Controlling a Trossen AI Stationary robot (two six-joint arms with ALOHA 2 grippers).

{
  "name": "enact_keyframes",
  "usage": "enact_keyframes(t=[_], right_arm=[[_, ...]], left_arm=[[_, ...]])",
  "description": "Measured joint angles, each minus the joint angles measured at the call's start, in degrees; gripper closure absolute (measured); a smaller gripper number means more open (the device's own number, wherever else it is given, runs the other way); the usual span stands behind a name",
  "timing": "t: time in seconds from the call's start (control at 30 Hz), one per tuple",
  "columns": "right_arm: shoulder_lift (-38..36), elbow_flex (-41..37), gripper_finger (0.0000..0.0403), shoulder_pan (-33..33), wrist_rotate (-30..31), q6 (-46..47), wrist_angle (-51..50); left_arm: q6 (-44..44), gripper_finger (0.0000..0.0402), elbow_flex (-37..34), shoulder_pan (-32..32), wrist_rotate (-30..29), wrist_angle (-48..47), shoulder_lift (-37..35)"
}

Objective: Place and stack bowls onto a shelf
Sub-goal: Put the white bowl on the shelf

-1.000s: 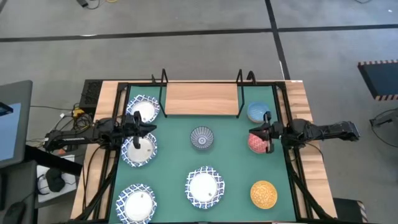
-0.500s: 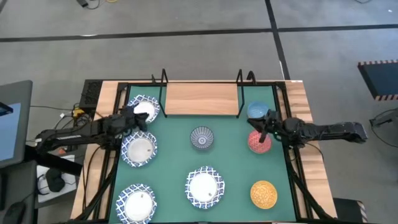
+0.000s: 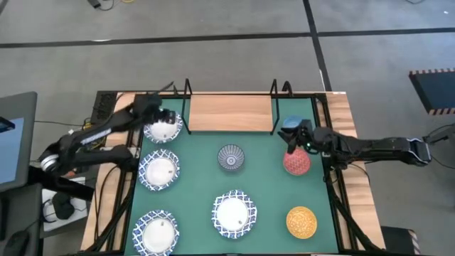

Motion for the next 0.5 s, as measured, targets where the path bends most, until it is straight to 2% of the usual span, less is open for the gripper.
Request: enact_keyframes(t=[0.2,0.4,0.5], right_arm=[[1.51,0.51,0.0208,0.01,-0.04,-1.68,1.41],[1.49,0.53,0.0207,0.04,-0.04,-1.66,1.22],[1.49,0.55,0.0207,0.25,-0.04,-1.89,0.44]], left_arm=[[10.3,0.0177,11.84,9.01,7.47,-6.64,15.97],[17.0,0.0177,23.05,13.71,7.37,-17.93,27.48],[17.14,0.0177,25.46,15.09,4.86,-22.14,31.54]])
